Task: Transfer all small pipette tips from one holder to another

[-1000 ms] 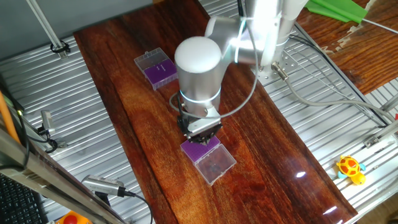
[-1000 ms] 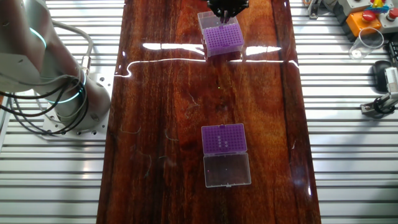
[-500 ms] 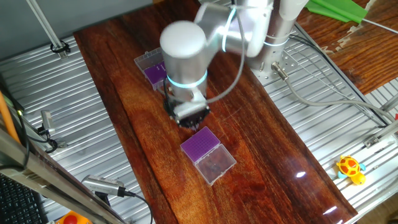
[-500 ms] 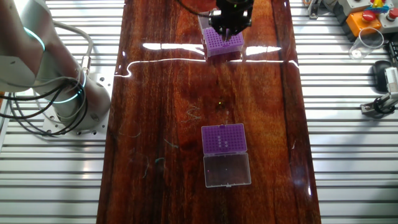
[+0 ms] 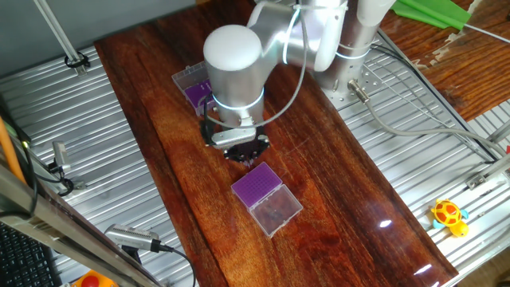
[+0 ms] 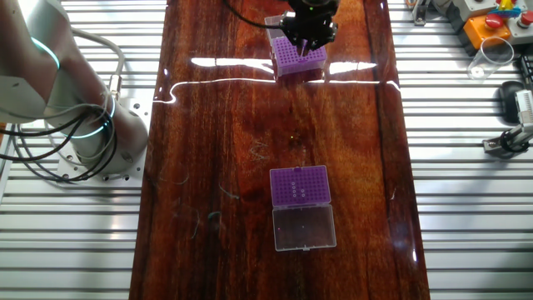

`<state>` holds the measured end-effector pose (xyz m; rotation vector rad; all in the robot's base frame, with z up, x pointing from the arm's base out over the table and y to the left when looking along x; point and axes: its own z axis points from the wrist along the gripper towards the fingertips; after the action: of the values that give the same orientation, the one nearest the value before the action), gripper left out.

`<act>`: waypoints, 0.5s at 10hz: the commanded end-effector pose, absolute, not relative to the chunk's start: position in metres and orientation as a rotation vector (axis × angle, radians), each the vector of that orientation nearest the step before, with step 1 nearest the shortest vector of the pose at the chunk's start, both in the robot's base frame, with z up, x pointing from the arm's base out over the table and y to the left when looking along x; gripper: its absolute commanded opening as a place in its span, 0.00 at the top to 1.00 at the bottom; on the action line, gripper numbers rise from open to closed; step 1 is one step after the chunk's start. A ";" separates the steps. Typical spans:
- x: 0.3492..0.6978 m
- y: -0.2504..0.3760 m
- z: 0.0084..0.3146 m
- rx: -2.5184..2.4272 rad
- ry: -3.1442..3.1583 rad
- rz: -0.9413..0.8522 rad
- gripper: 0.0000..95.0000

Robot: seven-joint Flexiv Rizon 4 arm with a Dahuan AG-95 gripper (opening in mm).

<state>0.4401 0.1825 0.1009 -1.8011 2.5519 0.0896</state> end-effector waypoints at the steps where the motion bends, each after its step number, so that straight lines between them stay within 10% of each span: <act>1: 0.440 0.182 0.101 -1.420 2.758 0.088 1.00; 5: 0.440 0.182 0.101 -1.152 2.878 0.106 1.00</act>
<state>0.4401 0.1819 0.1009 -1.2981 2.8186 0.1020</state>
